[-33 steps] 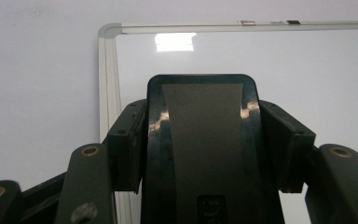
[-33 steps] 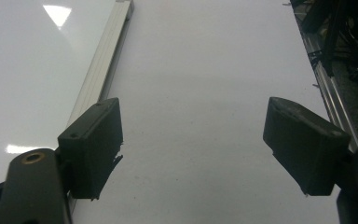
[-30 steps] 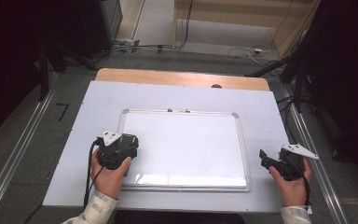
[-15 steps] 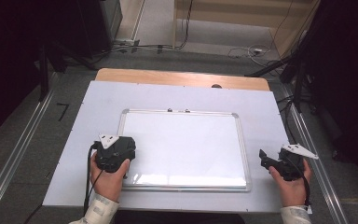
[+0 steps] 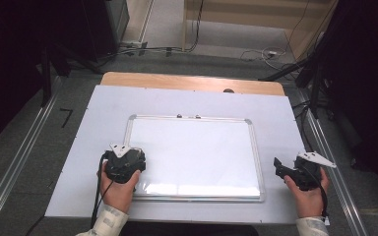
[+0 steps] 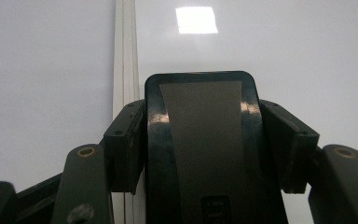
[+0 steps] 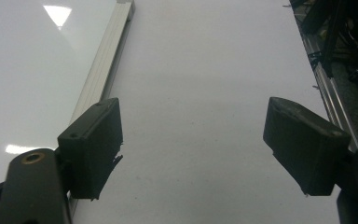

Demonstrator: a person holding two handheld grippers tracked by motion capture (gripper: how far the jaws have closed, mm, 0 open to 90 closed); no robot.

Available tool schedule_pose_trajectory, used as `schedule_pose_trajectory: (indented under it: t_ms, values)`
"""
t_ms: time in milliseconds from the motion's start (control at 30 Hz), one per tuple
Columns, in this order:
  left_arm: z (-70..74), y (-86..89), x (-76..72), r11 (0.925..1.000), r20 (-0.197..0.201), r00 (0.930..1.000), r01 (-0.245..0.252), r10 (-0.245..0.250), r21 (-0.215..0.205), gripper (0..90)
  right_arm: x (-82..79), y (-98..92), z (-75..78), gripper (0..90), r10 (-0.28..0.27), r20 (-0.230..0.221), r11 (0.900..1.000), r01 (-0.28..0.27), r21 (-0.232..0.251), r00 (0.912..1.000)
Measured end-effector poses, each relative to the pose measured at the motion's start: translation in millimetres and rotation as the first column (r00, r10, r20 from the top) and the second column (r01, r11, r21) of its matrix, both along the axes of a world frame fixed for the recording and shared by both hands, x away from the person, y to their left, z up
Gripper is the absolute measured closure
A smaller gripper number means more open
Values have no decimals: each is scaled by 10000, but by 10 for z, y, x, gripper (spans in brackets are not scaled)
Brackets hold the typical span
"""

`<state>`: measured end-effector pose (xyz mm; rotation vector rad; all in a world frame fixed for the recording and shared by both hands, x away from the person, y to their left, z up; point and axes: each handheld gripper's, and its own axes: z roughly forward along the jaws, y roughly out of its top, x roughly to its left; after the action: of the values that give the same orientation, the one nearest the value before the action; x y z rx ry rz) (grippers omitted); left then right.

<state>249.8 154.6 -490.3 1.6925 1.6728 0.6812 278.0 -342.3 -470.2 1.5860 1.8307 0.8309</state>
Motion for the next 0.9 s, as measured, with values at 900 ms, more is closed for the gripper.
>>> schedule_pose_trajectory:
  t_ms: [900]
  values:
    - [118,153,-12,9983,610,9980,200,-166,-555,241,-9,-10,6,182,8,35,10000,-8,38,10000]
